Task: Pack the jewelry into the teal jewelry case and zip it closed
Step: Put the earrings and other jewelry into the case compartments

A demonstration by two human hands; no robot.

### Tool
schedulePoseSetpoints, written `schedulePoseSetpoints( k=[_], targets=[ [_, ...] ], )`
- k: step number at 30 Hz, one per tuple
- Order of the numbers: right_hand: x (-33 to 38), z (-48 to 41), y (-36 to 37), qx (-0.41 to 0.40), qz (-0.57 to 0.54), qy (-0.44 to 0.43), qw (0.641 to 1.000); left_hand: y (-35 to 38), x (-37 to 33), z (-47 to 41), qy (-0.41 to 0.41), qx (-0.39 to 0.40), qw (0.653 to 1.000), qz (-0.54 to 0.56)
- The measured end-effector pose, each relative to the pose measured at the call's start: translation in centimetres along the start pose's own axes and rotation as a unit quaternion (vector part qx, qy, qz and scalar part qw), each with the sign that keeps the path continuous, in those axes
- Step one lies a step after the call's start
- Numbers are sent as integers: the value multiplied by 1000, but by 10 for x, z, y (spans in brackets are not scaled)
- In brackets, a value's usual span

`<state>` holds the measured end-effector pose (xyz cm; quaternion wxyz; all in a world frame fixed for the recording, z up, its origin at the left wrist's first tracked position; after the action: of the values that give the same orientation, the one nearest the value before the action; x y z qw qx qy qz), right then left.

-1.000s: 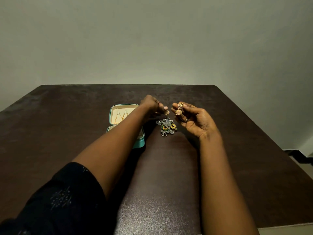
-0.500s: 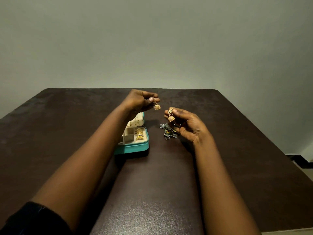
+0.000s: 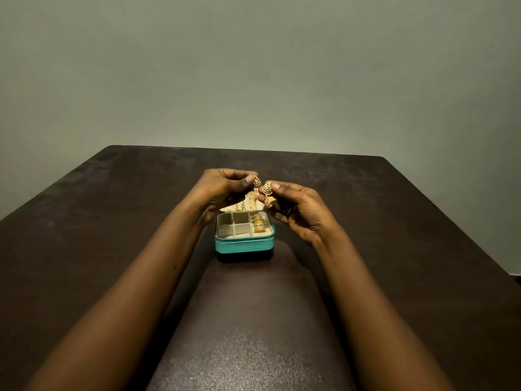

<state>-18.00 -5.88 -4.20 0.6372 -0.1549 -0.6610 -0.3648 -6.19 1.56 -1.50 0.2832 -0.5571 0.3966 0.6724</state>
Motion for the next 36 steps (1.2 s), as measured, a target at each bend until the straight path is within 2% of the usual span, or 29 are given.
schedulePoseSetpoints(
  k=[5,12,24,31,36],
  targets=[
    [-7,-2,12,-8,-4,-7,1000,-28,0,3,-1,-28,1000,6],
    [-9,0,23,3,28,-13,1000,-51,9,8,-7,-18,1000,-20],
    [-2,10,36,-1,80,-51,996,-56,3,7,32,3,991,-134],
    [-13,13,39,-30,103,-10,994,-65,3,8,29,-50,978,-202],
    [-15,17,39,-48,65,16,997,-61,5,8,32,-64,954,-291]
  ],
)
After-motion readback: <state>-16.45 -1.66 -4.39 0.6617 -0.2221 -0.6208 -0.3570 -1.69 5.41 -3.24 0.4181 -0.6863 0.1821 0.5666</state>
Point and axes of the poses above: each hand's wrist, its own z-axis away from the middle knuckle, its own y-axis out of the palm, x = y × z, the point moved 9 cm from there along -z, towards the middle knuckle, and after that the axes turned 7 degrees about z, right-handed, at the moved point
